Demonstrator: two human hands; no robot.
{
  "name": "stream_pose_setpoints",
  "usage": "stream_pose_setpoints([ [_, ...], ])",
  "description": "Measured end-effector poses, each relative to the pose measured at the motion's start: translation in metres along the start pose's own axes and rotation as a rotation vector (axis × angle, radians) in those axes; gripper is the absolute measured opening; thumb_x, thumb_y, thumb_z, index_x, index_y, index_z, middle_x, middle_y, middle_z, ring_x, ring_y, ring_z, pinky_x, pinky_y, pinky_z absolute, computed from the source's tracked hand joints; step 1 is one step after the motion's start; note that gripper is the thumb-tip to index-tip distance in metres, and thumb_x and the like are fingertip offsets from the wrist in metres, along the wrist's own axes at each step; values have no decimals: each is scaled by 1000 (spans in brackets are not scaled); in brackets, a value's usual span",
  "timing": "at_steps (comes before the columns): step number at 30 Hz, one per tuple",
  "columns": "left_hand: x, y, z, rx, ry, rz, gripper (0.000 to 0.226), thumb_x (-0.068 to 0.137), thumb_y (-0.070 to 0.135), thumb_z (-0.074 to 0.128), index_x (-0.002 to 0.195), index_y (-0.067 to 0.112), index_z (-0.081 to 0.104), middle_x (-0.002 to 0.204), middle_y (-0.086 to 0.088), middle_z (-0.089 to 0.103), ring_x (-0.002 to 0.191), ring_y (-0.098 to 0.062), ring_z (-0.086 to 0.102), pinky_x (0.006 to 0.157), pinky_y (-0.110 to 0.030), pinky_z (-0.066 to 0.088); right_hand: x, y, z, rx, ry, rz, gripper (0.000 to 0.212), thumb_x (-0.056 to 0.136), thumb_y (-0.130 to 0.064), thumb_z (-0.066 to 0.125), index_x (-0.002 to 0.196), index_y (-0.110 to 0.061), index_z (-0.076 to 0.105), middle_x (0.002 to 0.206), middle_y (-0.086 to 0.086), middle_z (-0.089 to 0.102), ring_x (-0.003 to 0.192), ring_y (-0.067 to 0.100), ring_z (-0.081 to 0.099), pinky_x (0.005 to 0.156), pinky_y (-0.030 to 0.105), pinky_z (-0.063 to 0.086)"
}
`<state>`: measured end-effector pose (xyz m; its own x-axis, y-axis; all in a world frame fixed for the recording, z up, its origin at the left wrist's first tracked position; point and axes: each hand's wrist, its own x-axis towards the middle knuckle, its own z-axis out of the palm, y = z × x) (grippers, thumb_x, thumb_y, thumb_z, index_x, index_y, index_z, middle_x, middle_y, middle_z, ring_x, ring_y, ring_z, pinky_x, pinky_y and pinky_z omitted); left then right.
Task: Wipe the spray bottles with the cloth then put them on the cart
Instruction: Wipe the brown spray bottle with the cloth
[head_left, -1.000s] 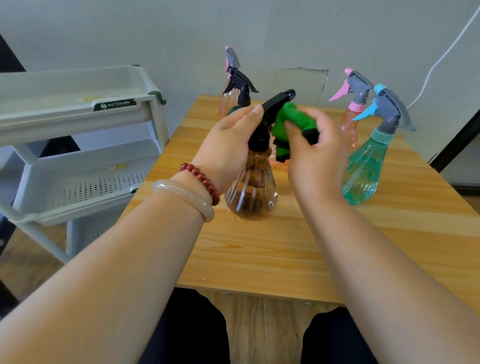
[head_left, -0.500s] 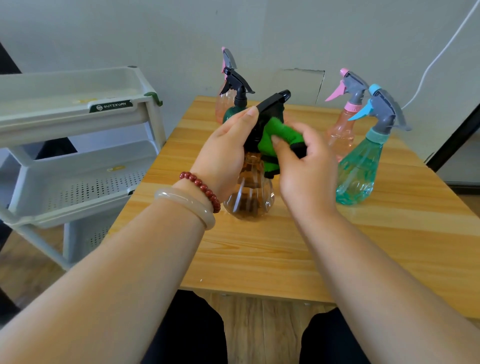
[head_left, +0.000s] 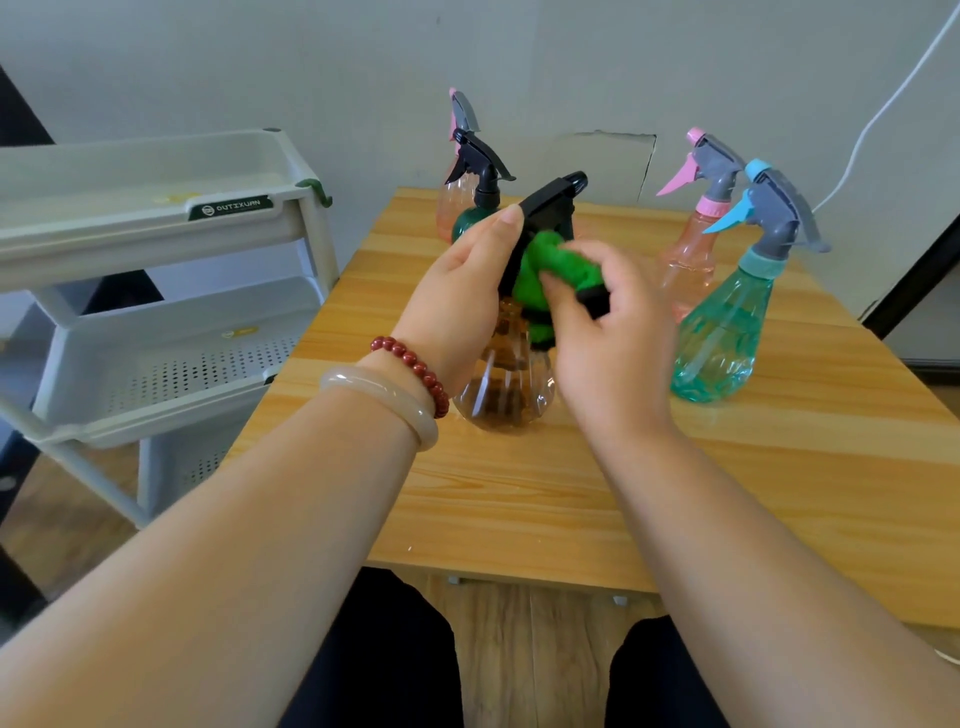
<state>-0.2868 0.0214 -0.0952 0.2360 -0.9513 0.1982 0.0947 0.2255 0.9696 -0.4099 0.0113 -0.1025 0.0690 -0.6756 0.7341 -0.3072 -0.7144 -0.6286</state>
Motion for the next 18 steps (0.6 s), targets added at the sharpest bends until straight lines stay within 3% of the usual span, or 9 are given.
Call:
stream_pose_setpoints([
  [3,0,0,-1,-18,12,20,63,84,60,56,131,19,61,126,-5,67,124,-23,59,110,-49,41,14,-2,6,1,42,-23,17,89,-11,65,105,-10,68,98,-5,62,93,4,53,83,6,38],
  [7,2,-1,-2,10,4,-1,73,79,71,59,134,24,59,132,-4,64,128,-25,56,110,-51,40,-6,11,0,-52,-62,-96,20,87,-1,64,106,-5,69,103,-6,60,99,0,49,88,2,35],
  [10,5,-3,-3,8,-9,-4,73,77,73,59,134,28,59,132,-3,64,128,-27,55,109,-52,40,-14,15,-9,-51,-147,-51,21,88,-2,64,107,-9,70,110,-8,62,107,7,55,93,8,40],
  [12,5,-3,-3,11,3,3,74,76,72,60,134,27,59,133,-4,64,128,-26,56,109,-52,40,-4,10,-8,7,-128,24,20,89,-9,66,107,-13,70,106,-10,64,101,6,59,89,13,45],
  [15,4,-2,-3,17,5,24,68,82,64,57,135,21,58,129,-5,66,126,-24,58,110,-48,41,13,5,-1,20,-27,44,16,89,-16,65,105,-14,69,99,-5,64,90,1,56,81,7,42],
  [18,2,0,-4,58,-1,23,65,83,64,54,133,21,60,127,-3,67,124,-22,60,109,-47,42,7,9,1,24,-52,74,18,91,-14,63,108,-12,68,103,-6,65,95,4,58,83,14,48],
])
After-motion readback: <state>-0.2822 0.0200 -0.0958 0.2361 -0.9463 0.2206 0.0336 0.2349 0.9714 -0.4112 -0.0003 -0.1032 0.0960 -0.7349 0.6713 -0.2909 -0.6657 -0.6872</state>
